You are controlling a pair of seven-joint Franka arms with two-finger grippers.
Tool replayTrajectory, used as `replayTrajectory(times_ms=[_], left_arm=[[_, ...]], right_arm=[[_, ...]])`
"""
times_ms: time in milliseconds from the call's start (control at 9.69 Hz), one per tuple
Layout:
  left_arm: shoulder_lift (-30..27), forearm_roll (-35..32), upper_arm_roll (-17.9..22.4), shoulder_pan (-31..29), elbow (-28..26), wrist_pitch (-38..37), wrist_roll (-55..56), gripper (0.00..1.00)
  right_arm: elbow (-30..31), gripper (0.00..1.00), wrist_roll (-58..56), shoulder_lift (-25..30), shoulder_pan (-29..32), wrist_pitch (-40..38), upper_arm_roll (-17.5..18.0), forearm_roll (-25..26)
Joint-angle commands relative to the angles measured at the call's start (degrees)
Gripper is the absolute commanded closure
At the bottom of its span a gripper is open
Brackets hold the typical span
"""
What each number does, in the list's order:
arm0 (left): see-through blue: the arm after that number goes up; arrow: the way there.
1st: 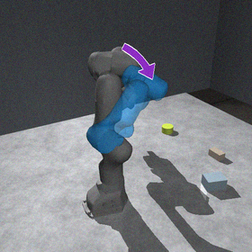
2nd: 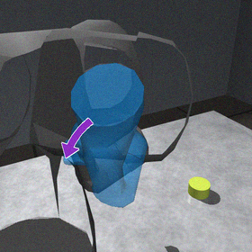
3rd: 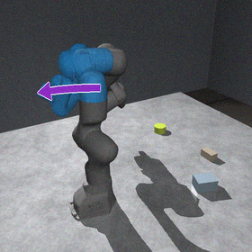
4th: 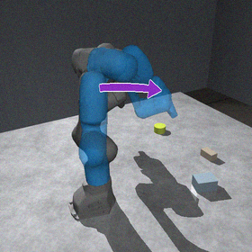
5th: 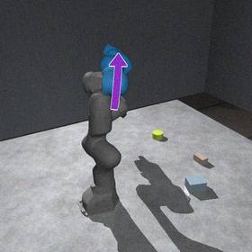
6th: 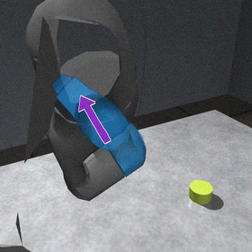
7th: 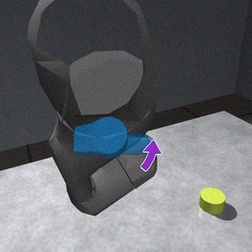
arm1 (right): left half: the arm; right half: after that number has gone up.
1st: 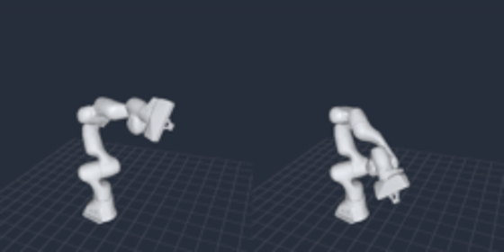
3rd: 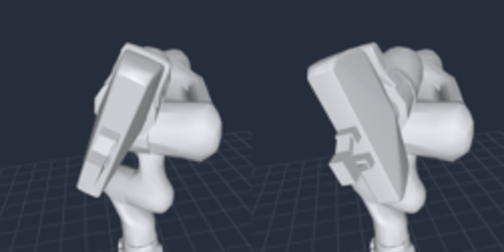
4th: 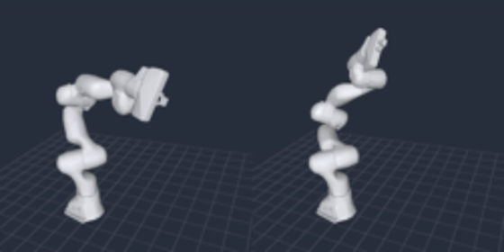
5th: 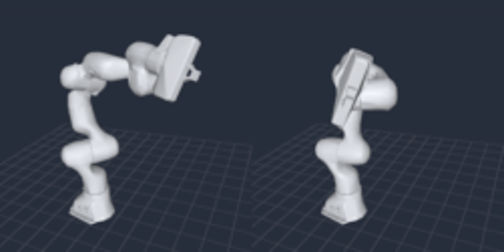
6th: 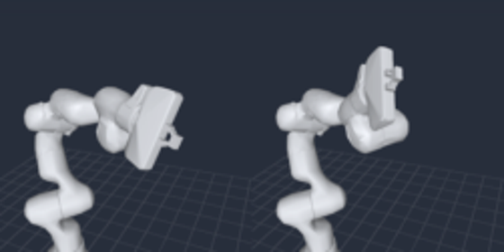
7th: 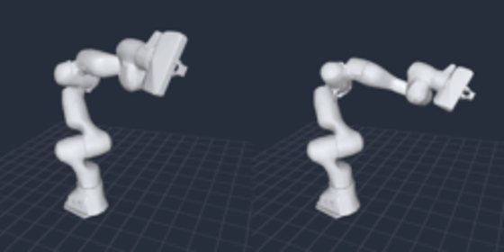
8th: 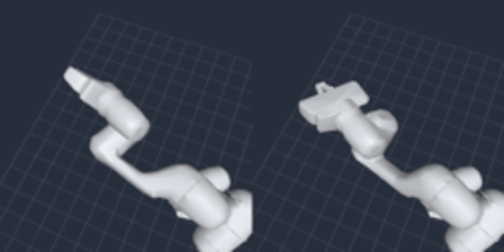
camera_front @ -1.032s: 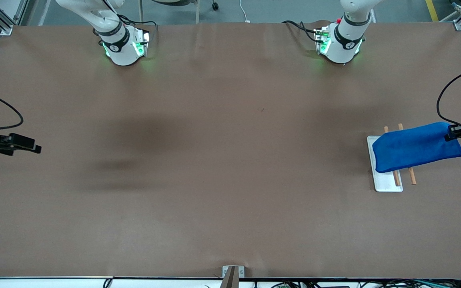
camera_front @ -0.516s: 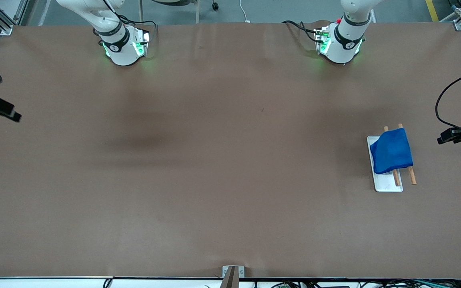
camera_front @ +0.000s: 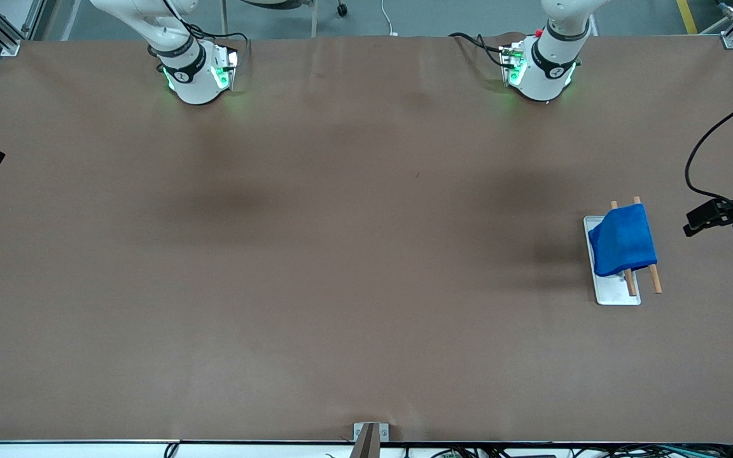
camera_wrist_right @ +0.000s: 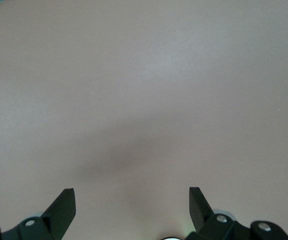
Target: Right arm passes towel to left arm to hang
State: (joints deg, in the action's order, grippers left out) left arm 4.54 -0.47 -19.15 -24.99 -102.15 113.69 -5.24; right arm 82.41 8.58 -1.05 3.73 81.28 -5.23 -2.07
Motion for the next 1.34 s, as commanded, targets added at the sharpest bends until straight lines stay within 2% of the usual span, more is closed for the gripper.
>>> replayTrajectory(times_ms=[0, 206, 310, 516, 723, 929, 1032, 1239], left_arm=[[0.65, -0.40, 3.13, 8.51, 8.76, -10.28, 6.43, 0.00], [0.47, -0.23, 10.07, 16.69, 16.33, -19.07, 7.96, 0.00], [-0.66, -0.23, 12.19, 19.17, 18.37, -24.17, 7.96, 0.00], [-5.57, -0.23, 14.31, 22.61, 15.86, -26.32, 9.44, 0.00], [-6.82, 0.56, 14.49, 23.40, 14.87, -26.85, 10.16, 0.00], [-8.92, 0.65, 17.03, 25.95, 12.07, -26.86, 10.25, 0.00], [-8.58, 0.65, 18.44, 27.70, 12.06, -26.77, 10.25, 0.00], [-7.70, 0.48, 18.71, 27.81, 12.50, -26.42, 10.16, 0.00]], right_arm=[[1.51, 0.00, -1.35, 0.51, 0.13, 1.07, 0.75, 0.40], [3.02, 0.00, -4.28, 1.66, 0.13, 2.48, 0.66, 0.40], [2.50, 0.00, -4.71, 1.57, 0.13, 1.96, 0.66, 0.49], [0.48, 0.00, -6.64, 1.40, 0.13, 2.04, 0.66, 1.10], [0.21, 0.00, -4.90, 1.40, 0.13, 1.96, 0.66, 2.76], [0.30, 0.00, -4.81, 1.75, 0.13, 1.17, 0.83, 2.69], [0.47, 0.00, -4.80, 1.75, 0.13, 0.12, 0.75, 3.04], [0.47, 0.00, -5.42, 1.66, 0.05, 0.46, 0.83, 2.78]])
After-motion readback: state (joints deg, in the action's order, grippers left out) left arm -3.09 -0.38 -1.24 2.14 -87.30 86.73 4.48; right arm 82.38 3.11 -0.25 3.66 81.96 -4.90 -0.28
